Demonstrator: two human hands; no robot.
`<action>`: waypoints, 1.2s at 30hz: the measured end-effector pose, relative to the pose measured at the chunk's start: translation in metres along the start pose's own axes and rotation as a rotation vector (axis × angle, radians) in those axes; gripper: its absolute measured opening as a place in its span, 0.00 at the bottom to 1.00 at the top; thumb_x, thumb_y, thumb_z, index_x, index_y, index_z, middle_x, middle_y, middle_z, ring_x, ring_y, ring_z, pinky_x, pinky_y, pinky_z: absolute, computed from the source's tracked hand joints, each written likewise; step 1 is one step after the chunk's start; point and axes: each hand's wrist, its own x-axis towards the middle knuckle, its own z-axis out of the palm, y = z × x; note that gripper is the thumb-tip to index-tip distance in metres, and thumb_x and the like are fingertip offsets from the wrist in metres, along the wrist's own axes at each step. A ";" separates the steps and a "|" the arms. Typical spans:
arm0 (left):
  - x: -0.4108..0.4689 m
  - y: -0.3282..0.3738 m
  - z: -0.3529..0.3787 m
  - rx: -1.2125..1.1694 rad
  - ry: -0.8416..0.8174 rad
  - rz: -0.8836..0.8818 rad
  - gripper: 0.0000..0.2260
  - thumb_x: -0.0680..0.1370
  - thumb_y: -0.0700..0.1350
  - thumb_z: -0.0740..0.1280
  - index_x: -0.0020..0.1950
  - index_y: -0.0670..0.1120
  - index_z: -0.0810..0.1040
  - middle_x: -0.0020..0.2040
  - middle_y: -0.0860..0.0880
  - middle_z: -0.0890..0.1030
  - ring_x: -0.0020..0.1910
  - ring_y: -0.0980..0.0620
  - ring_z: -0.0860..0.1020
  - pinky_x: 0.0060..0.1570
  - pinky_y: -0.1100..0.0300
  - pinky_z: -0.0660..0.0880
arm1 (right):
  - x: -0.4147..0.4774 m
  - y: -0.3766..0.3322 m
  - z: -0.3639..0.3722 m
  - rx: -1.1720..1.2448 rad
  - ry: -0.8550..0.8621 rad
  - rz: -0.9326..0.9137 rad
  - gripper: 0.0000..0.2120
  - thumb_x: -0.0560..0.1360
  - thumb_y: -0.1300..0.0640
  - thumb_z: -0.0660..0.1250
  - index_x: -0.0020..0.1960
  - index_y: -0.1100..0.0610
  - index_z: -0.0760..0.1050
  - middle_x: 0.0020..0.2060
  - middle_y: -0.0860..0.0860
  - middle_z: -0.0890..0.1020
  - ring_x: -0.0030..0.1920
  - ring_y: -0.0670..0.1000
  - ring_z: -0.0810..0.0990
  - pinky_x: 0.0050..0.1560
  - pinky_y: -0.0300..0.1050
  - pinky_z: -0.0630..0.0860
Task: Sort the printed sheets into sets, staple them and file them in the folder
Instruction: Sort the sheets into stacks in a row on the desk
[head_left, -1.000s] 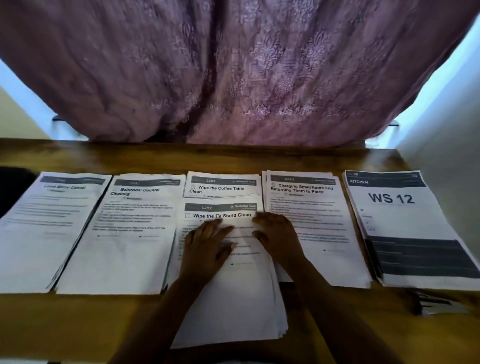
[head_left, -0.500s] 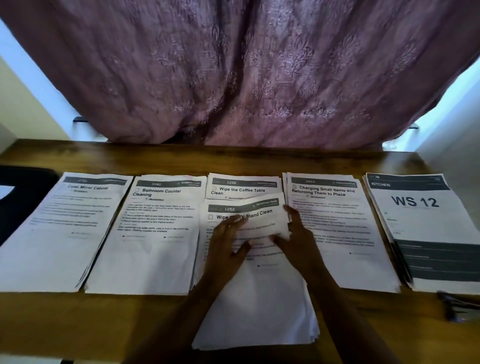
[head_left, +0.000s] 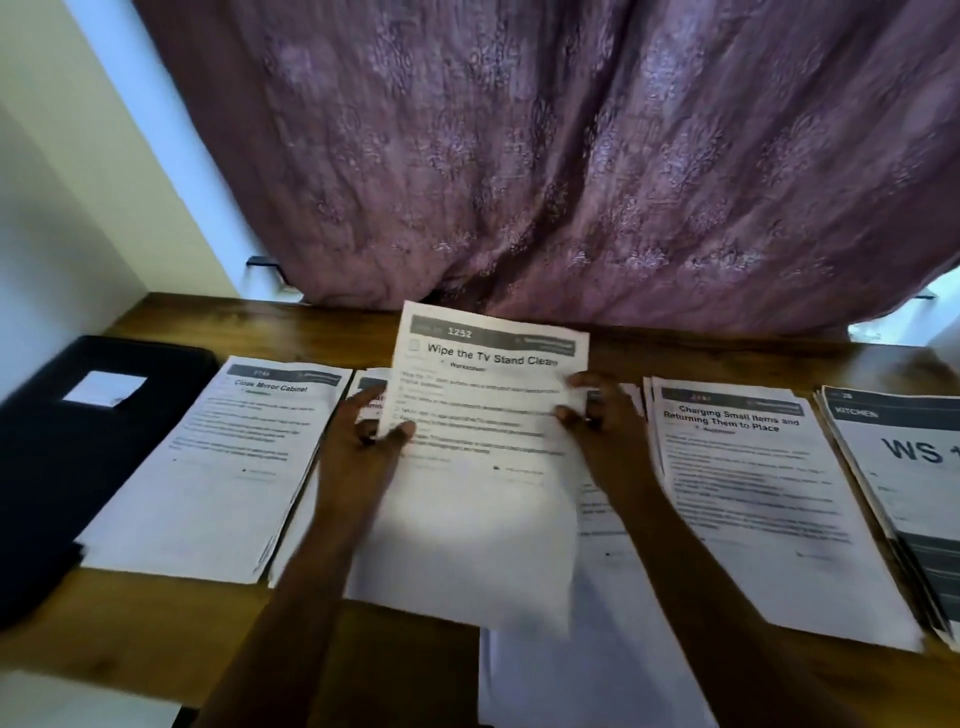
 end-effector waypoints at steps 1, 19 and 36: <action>0.012 -0.001 -0.014 0.070 0.020 0.019 0.21 0.73 0.36 0.73 0.62 0.53 0.76 0.54 0.51 0.83 0.49 0.55 0.82 0.48 0.59 0.79 | 0.003 0.001 0.018 -0.047 -0.046 -0.017 0.15 0.73 0.57 0.71 0.58 0.50 0.73 0.43 0.46 0.81 0.38 0.42 0.79 0.39 0.38 0.78; 0.032 -0.086 -0.034 1.117 -0.122 0.263 0.36 0.70 0.71 0.56 0.74 0.55 0.64 0.74 0.47 0.66 0.72 0.43 0.64 0.65 0.43 0.64 | -0.006 0.037 0.139 -0.954 -0.171 -0.317 0.22 0.71 0.41 0.66 0.59 0.52 0.77 0.66 0.55 0.73 0.66 0.58 0.70 0.59 0.60 0.67; -0.018 -0.063 0.032 0.914 -0.300 0.553 0.29 0.74 0.66 0.52 0.71 0.53 0.70 0.73 0.48 0.68 0.73 0.45 0.65 0.71 0.40 0.49 | -0.036 0.059 0.029 -0.846 0.111 -0.325 0.11 0.72 0.55 0.71 0.53 0.53 0.80 0.48 0.50 0.84 0.52 0.53 0.82 0.61 0.60 0.70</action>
